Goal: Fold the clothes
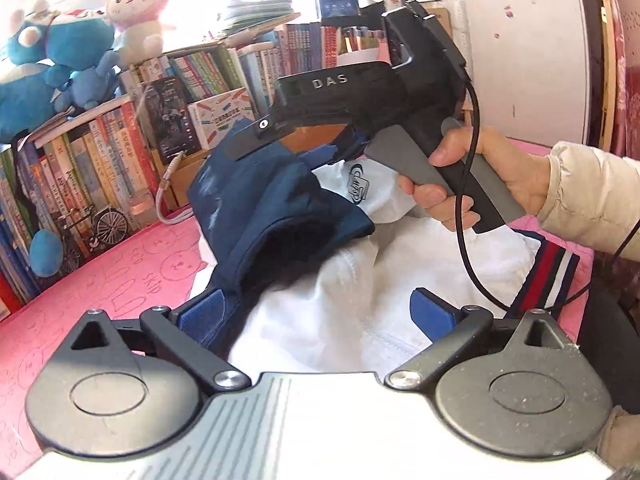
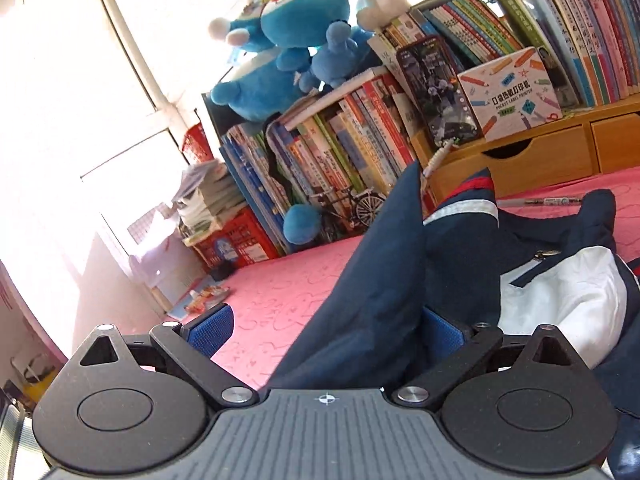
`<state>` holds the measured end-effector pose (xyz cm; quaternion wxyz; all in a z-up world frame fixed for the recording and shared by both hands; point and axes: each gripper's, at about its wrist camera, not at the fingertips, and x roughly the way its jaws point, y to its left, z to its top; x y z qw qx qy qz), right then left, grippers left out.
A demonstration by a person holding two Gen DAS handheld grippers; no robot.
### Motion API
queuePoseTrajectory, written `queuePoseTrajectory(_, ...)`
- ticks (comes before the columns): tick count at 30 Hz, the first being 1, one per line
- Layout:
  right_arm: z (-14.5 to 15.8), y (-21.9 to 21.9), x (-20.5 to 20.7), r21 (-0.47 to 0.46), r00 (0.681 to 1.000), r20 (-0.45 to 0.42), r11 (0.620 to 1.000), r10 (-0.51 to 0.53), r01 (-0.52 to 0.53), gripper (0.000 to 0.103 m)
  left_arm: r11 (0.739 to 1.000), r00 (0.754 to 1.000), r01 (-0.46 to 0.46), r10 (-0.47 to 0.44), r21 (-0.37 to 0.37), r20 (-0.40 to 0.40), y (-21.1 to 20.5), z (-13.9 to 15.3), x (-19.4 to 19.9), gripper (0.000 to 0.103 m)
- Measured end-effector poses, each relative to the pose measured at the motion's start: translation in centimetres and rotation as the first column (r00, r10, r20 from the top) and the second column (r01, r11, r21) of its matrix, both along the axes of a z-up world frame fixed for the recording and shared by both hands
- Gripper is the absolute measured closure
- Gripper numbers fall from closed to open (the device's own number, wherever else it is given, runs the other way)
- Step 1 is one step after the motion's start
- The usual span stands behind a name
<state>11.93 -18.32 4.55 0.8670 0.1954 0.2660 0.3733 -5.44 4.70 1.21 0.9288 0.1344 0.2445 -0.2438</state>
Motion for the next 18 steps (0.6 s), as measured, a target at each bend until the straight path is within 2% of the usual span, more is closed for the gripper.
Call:
queuePoseTrajectory(2, 1.1, 2.3, 0.1, -0.035, 0.998, 0.028, 0.998, -0.052, 0.053, 0.0, 0.992, 0.995, -0.09, 0.085, -0.09, -0.058, 2.2, 0.7, 0.3, 0.001)
queuePoseTrajectory(3, 1.5, 3.7, 0.1, -0.067, 0.997, 0.046, 0.996, -0.063, 0.066, 0.0, 0.985, 0.989, -0.13, 0.122, -0.112, -0.08, 3.0, 0.7, 0.2, 0.001)
queuePoseTrajectory(4, 1.8, 5.5, 0.3, -0.088, 0.999, 0.048, 0.996, -0.016, 0.02, 0.0, 0.977, 0.982, -0.17, 0.157, -0.129, -0.101, 3.8, 0.6, 0.0, 0.001)
queuePoseTrajectory(5, 1.8, 6.8, 0.6, -0.069, 0.997, 0.019, 0.995, 0.075, -0.073, 0.0, 0.971, 0.975, -0.205, 0.191, -0.126, -0.111, 4.4, 0.6, -0.2, 0.001)
queuePoseTrajectory(6, 1.8, 7.9, 0.8, -0.032, 0.983, -0.016, 0.983, 0.181, -0.181, 0.0, 0.964, 0.967, -0.237, 0.223, -0.119, -0.119, 4.9, 0.5, -0.4, 0.001)
queuePoseTrajectory(7, 1.7, 8.7, 1.0, 0.041, 0.951, -0.055, 0.953, 0.303, -0.302, 0.0, 0.961, 0.962, -0.258, 0.247, -0.101, -0.115, 5.2, 0.5, -0.6, 0.001)
queuePoseTrajectory(8, 1.6, 8.9, 0.7, 0.085, 0.932, -0.067, 0.932, 0.357, -0.351, 0.0, 0.957, 0.957, -0.279, 0.269, -0.083, -0.111, 5.5, 0.4, -0.8, 0.001)
queuePoseTrajectory(14, 1.9, 7.2, -1.1, -0.026, 0.969, -0.007, 0.969, 0.246, -0.246, 0.0, 0.944, 0.943, -0.329, 0.326, -0.035, -0.065, 6.6, 0.8, -1.1, 0.001)
queuePoseTrajectory(16, 1.2, 6.0, -0.8, -0.092, 0.989, -0.02, 0.985, 0.145, -0.147, 0.0, 0.933, 0.933, -0.358, 0.357, -0.033, -0.043, 7.0, 1.1, -0.6, 0.001)
queuePoseTrajectory(18, 0.0, 4.8, -0.5, -0.172, 0.999, -0.022, 0.984, 0.044, -0.047, 0.0, 0.912, 0.913, -0.408, 0.408, -0.036, -0.026, 7.7, 1.1, 0.3, 0.0)
